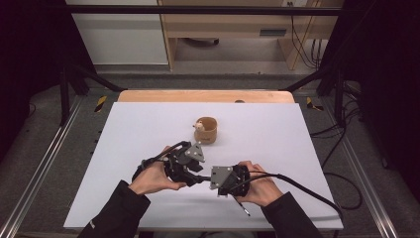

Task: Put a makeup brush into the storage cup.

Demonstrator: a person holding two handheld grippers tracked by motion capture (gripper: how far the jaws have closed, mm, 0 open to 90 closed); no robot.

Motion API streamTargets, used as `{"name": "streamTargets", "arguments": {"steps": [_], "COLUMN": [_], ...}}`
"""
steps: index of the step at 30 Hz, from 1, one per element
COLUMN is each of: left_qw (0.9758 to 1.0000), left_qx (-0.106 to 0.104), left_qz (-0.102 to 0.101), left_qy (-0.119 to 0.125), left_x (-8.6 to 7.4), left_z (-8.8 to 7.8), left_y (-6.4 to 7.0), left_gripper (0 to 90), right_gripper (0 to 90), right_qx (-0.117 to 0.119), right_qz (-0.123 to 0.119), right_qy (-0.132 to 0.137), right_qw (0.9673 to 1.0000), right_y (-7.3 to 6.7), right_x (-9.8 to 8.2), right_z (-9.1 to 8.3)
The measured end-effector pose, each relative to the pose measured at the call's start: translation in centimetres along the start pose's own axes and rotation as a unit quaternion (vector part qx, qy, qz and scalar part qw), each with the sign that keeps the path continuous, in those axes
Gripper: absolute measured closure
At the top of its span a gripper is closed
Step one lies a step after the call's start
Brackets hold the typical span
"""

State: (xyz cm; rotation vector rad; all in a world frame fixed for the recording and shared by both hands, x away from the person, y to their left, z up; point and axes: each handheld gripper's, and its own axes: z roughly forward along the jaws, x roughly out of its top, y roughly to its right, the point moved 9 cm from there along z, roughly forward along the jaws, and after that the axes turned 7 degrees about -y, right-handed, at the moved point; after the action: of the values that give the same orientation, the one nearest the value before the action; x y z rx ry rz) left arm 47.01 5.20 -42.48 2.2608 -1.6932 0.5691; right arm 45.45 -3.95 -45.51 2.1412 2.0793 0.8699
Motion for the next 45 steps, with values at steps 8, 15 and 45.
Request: {"name": "streamTargets", "arguments": {"steps": [8,15,45], "left_qw": [0.9974,0.9928,0.9595], "left_qx": [0.033,0.052,0.072], "left_qz": [-0.035,-0.062,-0.166], "left_qy": [0.054,0.088,0.216], "left_x": [0.0,-0.4,-3.6], "left_z": [-1.4,-2.1,-2.7], "left_y": [-1.4,-2.3,-2.9], "left_gripper": [45.1,33.5,16.6], "right_gripper": [79.4,79.5,79.4], "right_qx": [-0.003,-0.013,-0.017], "right_qz": [0.019,0.046,0.134], "right_qy": [0.003,0.007,0.035], "right_qw": [0.9998,0.9989,0.9902], "right_y": [0.6,1.2,2.0], "right_x": [-0.1,-0.5,-2.7], "right_z": [-0.4,-0.6,-0.3]}}
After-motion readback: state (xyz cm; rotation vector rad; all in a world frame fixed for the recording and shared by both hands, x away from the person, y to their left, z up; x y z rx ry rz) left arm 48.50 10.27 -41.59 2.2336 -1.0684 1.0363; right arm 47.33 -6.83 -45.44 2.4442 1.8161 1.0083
